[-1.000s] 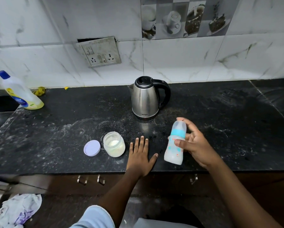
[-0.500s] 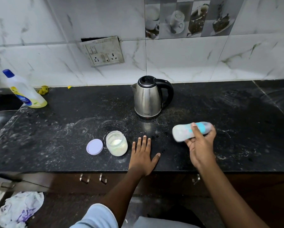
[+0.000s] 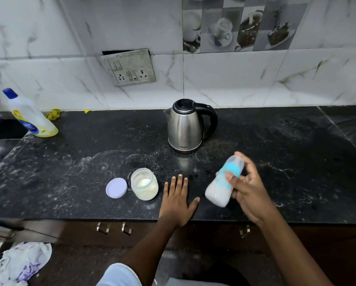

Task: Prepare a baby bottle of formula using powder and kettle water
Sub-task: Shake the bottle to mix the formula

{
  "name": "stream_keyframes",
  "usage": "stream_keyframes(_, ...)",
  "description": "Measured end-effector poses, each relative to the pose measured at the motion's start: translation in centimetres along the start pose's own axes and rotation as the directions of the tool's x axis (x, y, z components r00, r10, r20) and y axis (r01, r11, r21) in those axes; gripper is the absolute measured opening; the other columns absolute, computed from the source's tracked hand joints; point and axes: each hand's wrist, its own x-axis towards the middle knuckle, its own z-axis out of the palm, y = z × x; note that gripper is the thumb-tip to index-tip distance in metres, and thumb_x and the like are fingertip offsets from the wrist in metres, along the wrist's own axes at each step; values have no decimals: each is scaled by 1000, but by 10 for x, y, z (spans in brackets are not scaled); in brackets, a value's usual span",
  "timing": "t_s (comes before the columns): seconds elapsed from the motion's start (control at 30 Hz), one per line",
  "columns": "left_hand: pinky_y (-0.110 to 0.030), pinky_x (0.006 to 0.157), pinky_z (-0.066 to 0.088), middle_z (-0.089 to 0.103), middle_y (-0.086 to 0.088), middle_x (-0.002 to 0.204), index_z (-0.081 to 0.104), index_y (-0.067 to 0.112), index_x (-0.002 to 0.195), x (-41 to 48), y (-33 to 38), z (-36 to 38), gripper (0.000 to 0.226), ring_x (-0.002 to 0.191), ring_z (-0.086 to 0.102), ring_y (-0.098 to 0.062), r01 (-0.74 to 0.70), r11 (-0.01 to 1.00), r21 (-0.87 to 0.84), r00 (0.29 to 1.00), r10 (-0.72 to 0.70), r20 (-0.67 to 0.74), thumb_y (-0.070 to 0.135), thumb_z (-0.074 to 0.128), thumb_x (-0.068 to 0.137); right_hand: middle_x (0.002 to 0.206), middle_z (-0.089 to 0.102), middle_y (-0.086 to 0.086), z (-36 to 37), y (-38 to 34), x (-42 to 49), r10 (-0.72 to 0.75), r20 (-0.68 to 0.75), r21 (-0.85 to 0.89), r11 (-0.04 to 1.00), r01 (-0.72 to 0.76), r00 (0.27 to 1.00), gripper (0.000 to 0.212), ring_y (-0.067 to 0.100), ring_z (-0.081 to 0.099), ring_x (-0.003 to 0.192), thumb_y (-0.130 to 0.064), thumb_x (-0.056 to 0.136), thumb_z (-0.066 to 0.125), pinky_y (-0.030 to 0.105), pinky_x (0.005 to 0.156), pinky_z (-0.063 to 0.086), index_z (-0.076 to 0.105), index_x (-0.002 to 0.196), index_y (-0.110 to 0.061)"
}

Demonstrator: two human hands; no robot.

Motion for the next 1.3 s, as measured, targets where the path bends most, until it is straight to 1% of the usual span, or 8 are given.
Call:
stream_keyframes(0.17, -51, 131, -8, -9, -6, 177, 1, 16, 169, -1, 0, 0, 91, 163, -15, -26, 0, 1000, -9, 1000, 0, -5, 74, 14, 100, 140, 57, 7, 13, 7, 8, -86, -466, 343, 900, 270, 880, 59, 28, 65, 128, -10, 102, 63, 47, 86, 63, 30, 148, -23)
stream_keyframes(0.27, -51, 131, -7, -8, -6, 178, 0, 17, 169, 0, 1, 0, 91, 163, -14, -27, 6, 1000, 3, 1000, -6, -4, 74, 14, 100, 127, 66, 5, 19, 3, -4, -73, -285, 167, 978, 124, 956, 54, 22, 71, 115, -1, 99, 63, 44, 84, 64, 41, 141, -27)
stream_keyframes(0.43, -51, 131, -8, -8, -5, 178, 0, 17, 169, -1, 1, 0, 91, 163, -14, -26, 8, 1000, -5, 1000, -8, 1, 74, 14, 100, 124, 67, 2, 19, 7, -5, -101, -379, 213, 958, 193, 920, 59, 21, 69, 119, -4, 99, 65, 48, 92, 62, 36, 146, -26)
stream_keyframes(0.57, -51, 131, -8, -8, -5, 177, 0, 17, 169, 0, 1, -1, 91, 163, -14, -26, 14, 1000, 0, 1000, -14, 1, 74, 15, 100, 125, 67, 8, 20, 6, -7, -66, -192, 111, 990, 89, 979, 61, 26, 67, 117, -4, 90, 71, 52, 93, 60, 45, 140, -26)
stream_keyframes(0.8, -50, 131, -9, -9, -5, 177, -1, 17, 169, 0, 1, -1, 90, 163, -14, -26, 15, 1000, 2, 1000, -15, 3, 74, 16, 101, 113, 72, 1, 18, 7, -5, -69, -174, 71, 994, 83, 982, 56, 22, 69, 111, 2, 95, 68, 51, 90, 62, 46, 134, -31)
stream_keyframes(0.97, -50, 131, -9, -8, -5, 178, 1, 17, 169, 0, 2, 0, 90, 163, -13, -26, 16, 1000, -7, 1000, -16, 5, 74, 17, 101, 132, 64, 10, 19, 7, -3, -99, -323, 178, 970, 163, 941, 58, 25, 68, 123, -3, 98, 67, 47, 88, 63, 37, 139, -29)
stream_keyframes(1.13, -51, 131, -9, -9, -6, 177, -1, 17, 169, 0, 0, 0, 97, 163, -15, -27, 5, 1000, 4, 1000, -6, 26, 76, 4, 92, 119, 73, 18, 16, 14, -6, 20, -43, -111, 994, -25, 999, 67, 38, 70, 115, -13, 83, 86, 66, 94, 56, 48, 134, -35)
stream_keyframes(1.3, -50, 131, -9, -6, -6, 178, 2, 17, 169, 0, 1, -1, 91, 164, -12, -26, 17, 1000, -6, 1000, -17, -4, 74, 15, 99, 119, 73, 6, 19, 10, -1, -64, -179, 117, 989, 86, 982, 57, 28, 70, 114, -4, 93, 70, 49, 84, 64, 45, 140, -25)
